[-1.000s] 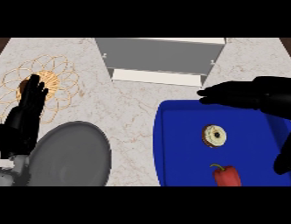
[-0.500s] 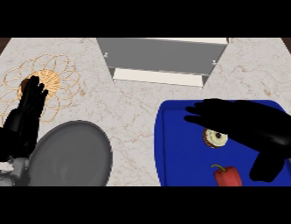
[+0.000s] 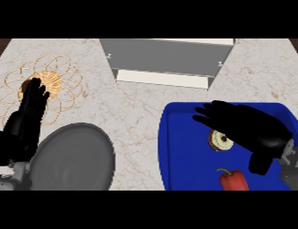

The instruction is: Pick the cupcake from the tray and place it in the tiered shelf

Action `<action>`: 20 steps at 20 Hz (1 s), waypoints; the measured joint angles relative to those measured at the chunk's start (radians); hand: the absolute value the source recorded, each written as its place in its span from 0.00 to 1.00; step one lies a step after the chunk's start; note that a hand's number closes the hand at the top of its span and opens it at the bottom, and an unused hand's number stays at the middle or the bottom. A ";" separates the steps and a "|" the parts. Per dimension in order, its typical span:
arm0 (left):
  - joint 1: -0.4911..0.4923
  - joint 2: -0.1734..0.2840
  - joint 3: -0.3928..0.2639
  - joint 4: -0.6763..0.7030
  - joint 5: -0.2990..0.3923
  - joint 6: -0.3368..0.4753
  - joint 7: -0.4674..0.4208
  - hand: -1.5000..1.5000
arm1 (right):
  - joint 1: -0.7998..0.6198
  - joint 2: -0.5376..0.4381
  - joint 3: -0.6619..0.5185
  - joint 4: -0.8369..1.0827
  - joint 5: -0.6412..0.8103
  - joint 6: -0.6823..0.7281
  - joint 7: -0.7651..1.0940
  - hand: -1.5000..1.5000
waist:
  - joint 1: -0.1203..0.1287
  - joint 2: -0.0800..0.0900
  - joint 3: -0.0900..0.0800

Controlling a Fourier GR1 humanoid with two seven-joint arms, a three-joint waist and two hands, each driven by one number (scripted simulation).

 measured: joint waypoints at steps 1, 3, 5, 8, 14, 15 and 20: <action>0.004 -0.003 0.003 -0.013 -0.007 -0.001 0.012 0.50 | 0.004 0.007 -0.016 0.008 0.011 0.010 -0.015 0.00 | 0.000 0.000 0.000; 0.010 -0.015 0.005 -0.028 -0.021 0.002 0.023 0.50 | 0.013 0.039 -0.019 0.047 0.051 -0.003 -0.043 0.00 | 0.001 0.000 0.000; 0.019 -0.029 0.011 -0.011 -0.029 -0.013 0.003 0.50 | 0.023 0.055 -0.030 0.084 0.087 -0.013 -0.085 0.00 | 0.001 0.000 0.000; -0.001 -0.041 0.014 -0.014 -0.050 -0.015 0.027 0.50 | 0.041 0.068 -0.046 0.143 0.144 -0.046 -0.152 0.00 | 0.000 0.000 0.000; -0.001 -0.053 0.056 -0.018 -0.067 -0.049 0.040 0.50 | 0.065 0.118 -0.084 0.201 0.241 -0.055 -0.226 0.00 | -0.001 0.000 0.000; -0.002 -0.051 0.066 -0.021 -0.064 -0.060 0.044 0.50 | 0.072 0.135 -0.083 0.214 0.258 -0.065 -0.233 0.00 | -0.001 0.000 0.000; -0.020 -0.079 0.076 -0.023 -0.097 -0.066 0.068 0.50 | 0.071 0.183 -0.129 0.275 0.305 -0.077 -0.311 0.00 | -0.001 0.000 0.000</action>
